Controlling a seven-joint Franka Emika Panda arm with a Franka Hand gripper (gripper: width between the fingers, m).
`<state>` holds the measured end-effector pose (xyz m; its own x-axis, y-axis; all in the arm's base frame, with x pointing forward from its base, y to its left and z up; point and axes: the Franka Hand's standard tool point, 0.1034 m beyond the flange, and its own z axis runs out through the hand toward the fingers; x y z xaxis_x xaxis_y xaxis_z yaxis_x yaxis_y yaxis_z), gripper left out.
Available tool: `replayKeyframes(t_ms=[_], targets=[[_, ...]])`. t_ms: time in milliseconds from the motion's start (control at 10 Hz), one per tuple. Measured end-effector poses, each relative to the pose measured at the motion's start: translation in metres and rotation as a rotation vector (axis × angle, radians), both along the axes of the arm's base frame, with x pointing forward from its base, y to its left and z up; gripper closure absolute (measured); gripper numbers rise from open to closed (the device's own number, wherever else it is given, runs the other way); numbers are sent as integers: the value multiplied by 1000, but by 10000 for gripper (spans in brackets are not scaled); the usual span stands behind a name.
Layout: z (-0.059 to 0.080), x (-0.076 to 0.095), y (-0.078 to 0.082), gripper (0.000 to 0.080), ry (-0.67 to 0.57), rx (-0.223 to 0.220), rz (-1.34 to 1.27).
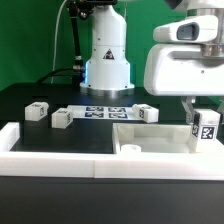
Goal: Assemble one leg
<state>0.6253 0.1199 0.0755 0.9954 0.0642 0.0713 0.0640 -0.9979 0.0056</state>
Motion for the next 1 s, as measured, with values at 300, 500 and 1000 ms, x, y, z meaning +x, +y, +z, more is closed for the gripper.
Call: replayKeyframes(t_ms=[300, 500, 1000], targets=[[-1, -1, 1, 510, -7, 30, -329], [-2, -1, 0, 509, -5, 47, -496], [-3, -2, -2, 509, -4, 90, -1022]])
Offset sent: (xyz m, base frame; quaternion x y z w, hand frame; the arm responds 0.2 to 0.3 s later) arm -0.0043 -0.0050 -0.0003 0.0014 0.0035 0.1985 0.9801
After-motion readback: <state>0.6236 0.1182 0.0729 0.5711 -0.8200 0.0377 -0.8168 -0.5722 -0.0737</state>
